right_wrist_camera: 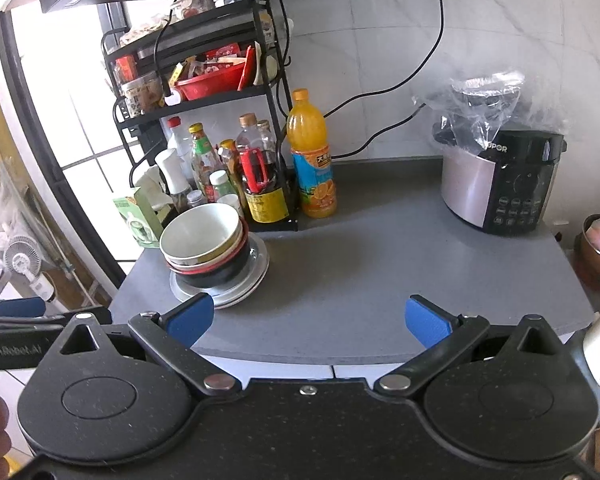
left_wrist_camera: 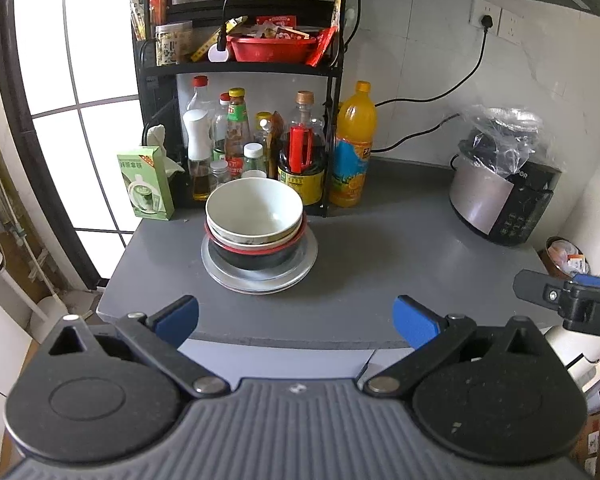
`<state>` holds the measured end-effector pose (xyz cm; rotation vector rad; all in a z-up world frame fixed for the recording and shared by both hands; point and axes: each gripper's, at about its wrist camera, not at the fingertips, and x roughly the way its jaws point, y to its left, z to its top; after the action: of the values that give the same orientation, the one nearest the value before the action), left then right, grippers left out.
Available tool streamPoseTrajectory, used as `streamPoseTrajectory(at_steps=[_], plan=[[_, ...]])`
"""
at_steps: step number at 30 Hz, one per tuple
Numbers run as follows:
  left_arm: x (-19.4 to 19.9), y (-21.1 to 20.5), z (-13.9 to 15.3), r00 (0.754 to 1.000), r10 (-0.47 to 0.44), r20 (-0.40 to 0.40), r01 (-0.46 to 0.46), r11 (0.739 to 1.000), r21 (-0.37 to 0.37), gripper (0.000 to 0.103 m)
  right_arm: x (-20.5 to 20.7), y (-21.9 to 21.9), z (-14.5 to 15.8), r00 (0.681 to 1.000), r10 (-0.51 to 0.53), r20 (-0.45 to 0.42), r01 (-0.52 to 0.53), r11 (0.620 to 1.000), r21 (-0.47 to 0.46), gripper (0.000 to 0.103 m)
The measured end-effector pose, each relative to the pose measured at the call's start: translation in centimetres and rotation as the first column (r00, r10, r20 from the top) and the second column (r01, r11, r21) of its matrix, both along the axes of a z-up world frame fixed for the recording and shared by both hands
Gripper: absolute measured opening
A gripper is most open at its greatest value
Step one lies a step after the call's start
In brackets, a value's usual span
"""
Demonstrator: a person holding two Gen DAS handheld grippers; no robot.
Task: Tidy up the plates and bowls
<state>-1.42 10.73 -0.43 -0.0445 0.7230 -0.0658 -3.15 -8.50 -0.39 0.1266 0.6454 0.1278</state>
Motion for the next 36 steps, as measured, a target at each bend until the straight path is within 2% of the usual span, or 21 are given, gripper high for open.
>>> streamPoseTrajectory(at_steps=[3, 9, 12, 15, 18, 22, 36], plan=[[-0.4, -0.4, 0.0, 1.000, -0.007, 0.006, 0.007, 1.000, 0.030, 0.103, 0.0, 0.2, 0.0, 1.000, 0.001, -0.002, -0.001, 1.000, -0.017, 0.103], [-0.7, -0.2, 0.1, 1.000, 0.014, 0.015, -0.015, 0.999, 0.034, 0.103, 0.1, -0.2, -0.4, 0.999, 0.010, -0.040, -0.011, 1.000, -0.015, 0.103], [-0.6, 0.2, 0.1, 1.000, 0.030, -0.004, -0.030, 1.000, 0.002, 0.102, -0.1, -0.1, -0.9, 0.998, 0.019, -0.068, -0.019, 1.000, -0.006, 0.103], [-0.7, 0.0, 0.1, 0.999, 0.043, -0.002, -0.043, 0.999, 0.025, 0.102, -0.3, 0.5, -1.2, 0.995, 0.048, -0.090, -0.049, 0.999, -0.005, 0.103], [-0.7, 0.0, 0.0, 0.999, 0.039, -0.017, -0.038, 0.999, 0.005, 0.102, -0.5, 0.7, -1.0, 0.995, 0.054, -0.083, -0.055, 0.998, -0.013, 0.103], [-1.0, -0.3, -0.1, 0.999, 0.044, -0.016, -0.043, 0.999, 0.024, 0.102, -0.4, 0.8, -0.9, 0.995, 0.055, -0.082, -0.056, 0.998, -0.012, 0.103], [-1.3, 0.0, 0.2, 0.999, 0.051, -0.007, -0.051, 0.998, 0.023, 0.102, -0.2, 0.6, -0.7, 0.996, 0.049, -0.080, -0.050, 0.999, -0.009, 0.103]])
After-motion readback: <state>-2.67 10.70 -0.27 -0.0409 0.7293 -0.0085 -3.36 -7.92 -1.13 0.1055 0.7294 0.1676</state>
